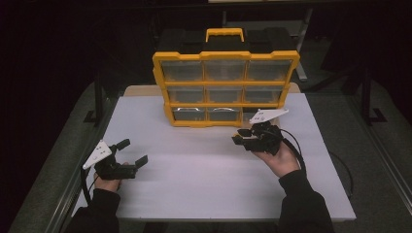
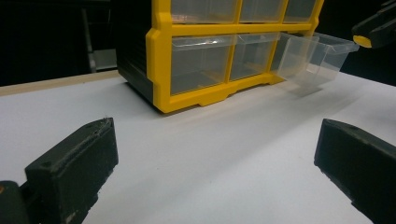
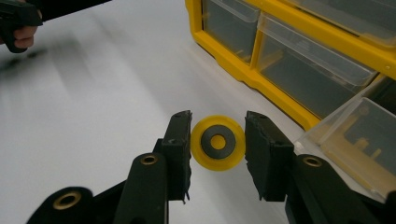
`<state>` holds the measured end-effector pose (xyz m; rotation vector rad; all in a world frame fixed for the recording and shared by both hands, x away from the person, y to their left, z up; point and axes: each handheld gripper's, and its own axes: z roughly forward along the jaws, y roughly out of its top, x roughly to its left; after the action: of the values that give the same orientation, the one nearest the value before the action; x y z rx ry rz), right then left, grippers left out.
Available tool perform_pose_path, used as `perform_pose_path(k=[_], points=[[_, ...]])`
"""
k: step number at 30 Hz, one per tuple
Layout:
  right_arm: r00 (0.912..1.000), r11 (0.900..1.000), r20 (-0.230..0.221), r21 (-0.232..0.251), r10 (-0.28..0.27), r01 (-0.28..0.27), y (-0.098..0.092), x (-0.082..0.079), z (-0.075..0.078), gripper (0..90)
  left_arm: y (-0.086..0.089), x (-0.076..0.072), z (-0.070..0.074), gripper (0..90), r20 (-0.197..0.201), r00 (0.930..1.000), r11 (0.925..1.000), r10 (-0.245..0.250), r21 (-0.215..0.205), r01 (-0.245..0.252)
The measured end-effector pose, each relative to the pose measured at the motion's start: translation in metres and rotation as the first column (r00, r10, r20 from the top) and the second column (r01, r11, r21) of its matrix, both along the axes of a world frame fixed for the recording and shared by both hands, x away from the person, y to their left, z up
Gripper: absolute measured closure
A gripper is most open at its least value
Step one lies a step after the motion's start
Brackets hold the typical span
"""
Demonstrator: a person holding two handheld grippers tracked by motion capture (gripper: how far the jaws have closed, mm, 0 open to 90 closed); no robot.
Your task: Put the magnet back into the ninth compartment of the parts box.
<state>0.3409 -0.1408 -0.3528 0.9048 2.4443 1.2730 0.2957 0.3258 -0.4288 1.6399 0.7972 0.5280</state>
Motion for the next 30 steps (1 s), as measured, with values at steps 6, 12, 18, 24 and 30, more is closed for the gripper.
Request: perform_pose_path(k=[6, 12, 18, 24, 30], points=[[0.9999, 1.0, 0.008, 0.009, -0.007, 0.007, -0.003, 0.005, 0.005, 60.5, 0.0, 0.0, 0.0, 0.0, 0.0, 1.0, 1.0, -0.005, 0.004, 0.005], [0.9994, 0.999, 0.027, 0.04, -0.021, 0.02, -0.013, 0.009, 0.015, 60.5, 0.0, 0.0, 0.0, 0.0, -0.002, 1.0, 1.0, -0.006, 0.008, 0.006], [0.9987, 0.998, 0.041, 0.048, -0.029, 0.027, -0.017, 0.014, 0.019, 60.5, -0.002, 0.001, -0.002, 0.0, -0.009, 0.9999, 0.9998, -0.013, 0.013, 0.013], [0.9974, 0.996, 0.044, 0.064, -0.057, 0.054, -0.027, 0.022, 0.021, 60.5, -0.003, 0.0, -0.002, 0.0, -0.01, 0.9998, 0.9998, -0.017, 0.014, 0.017], [0.9955, 0.994, 0.042, 0.072, -0.085, 0.082, -0.04, 0.029, 0.023, 60.5, -0.002, 0.0, -0.002, 0.0, -0.007, 0.9999, 0.9998, -0.014, 0.016, 0.015]])
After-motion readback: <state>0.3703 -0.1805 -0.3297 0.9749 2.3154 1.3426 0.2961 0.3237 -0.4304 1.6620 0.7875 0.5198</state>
